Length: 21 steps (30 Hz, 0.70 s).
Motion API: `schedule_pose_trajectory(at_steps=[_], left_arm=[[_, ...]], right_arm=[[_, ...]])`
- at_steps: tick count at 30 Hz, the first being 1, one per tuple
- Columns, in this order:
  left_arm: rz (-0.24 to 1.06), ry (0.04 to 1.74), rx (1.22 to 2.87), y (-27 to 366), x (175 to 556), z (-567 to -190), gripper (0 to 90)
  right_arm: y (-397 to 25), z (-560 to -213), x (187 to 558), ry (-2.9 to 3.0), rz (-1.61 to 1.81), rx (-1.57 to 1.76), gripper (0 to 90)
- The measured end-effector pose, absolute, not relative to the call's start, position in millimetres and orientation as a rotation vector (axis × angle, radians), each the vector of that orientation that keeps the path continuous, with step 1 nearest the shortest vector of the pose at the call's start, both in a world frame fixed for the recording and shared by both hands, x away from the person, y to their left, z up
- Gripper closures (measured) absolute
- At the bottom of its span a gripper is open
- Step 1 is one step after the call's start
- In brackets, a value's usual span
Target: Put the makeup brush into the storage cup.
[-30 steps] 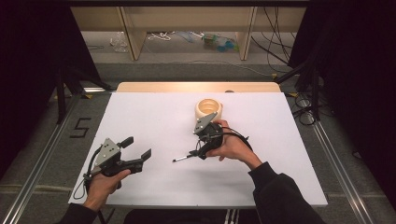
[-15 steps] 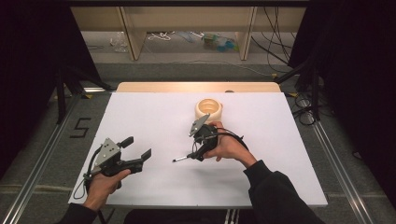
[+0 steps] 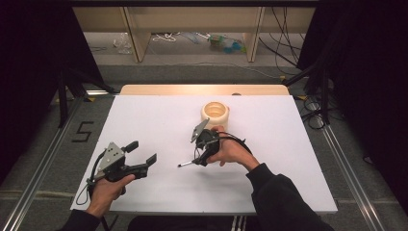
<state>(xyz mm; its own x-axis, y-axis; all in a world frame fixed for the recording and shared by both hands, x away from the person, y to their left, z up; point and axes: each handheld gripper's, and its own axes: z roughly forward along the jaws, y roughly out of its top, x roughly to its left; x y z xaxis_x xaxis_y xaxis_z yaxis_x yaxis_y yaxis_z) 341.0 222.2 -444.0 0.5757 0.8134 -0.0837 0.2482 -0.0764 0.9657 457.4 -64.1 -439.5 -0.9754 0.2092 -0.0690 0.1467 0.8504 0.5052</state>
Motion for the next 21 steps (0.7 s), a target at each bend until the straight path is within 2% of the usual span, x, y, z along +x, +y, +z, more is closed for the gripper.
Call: schedule_pose_trajectory(at_steps=[21], left_arm=[[0.596, 0.899, 1.629, 222.5, 340.4, -443.4, 16.2]], right_arm=[[-53.6, -447.8, 461.4, 2.961, 0.695, 0.256, 37.3]])
